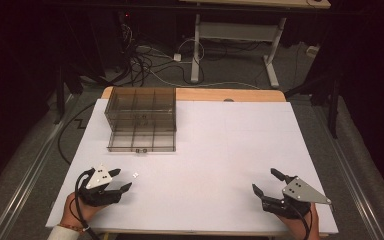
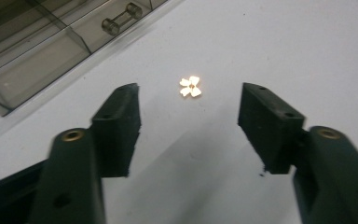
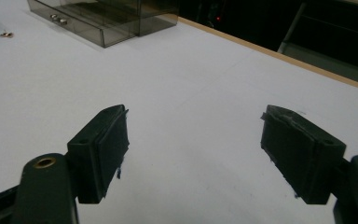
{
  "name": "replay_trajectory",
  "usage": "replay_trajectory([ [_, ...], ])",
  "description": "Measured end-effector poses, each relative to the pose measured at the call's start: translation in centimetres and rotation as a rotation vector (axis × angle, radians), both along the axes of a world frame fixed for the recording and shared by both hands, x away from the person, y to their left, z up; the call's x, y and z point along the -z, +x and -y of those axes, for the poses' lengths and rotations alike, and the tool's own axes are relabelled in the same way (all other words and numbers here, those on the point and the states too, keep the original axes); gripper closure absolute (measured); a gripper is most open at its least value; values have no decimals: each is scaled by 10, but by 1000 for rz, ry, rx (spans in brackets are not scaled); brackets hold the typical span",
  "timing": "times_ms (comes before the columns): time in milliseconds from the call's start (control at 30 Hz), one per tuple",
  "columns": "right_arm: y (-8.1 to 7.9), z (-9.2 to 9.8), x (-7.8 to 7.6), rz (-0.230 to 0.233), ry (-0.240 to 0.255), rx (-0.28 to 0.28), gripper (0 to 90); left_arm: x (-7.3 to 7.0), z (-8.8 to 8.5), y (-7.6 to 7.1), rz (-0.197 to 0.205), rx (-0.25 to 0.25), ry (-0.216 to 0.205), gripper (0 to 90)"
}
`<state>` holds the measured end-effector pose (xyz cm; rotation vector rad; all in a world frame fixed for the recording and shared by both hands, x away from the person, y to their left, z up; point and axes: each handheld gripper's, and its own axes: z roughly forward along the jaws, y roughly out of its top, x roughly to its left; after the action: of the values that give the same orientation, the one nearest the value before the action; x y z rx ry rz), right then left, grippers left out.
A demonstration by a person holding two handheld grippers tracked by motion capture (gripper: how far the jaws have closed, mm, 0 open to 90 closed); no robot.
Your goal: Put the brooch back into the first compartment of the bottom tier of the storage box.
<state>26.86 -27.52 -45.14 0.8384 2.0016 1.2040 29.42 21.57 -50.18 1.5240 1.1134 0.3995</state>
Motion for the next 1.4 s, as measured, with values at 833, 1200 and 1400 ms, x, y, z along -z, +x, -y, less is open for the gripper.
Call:
replay_trajectory([
  [833, 1, -5, 5, -32, -9, -94, 276, 8, 21, 34, -111, 41, 1, 757],
  [1200, 0, -6, 6, -40, -33, -92, 294, 6, 17, 33, -97, 39, -19, 757],
  [1400, -1, -6, 5, -32, -34, -96, 295, 6, 16, 32, -83, 32, -13, 757],
])
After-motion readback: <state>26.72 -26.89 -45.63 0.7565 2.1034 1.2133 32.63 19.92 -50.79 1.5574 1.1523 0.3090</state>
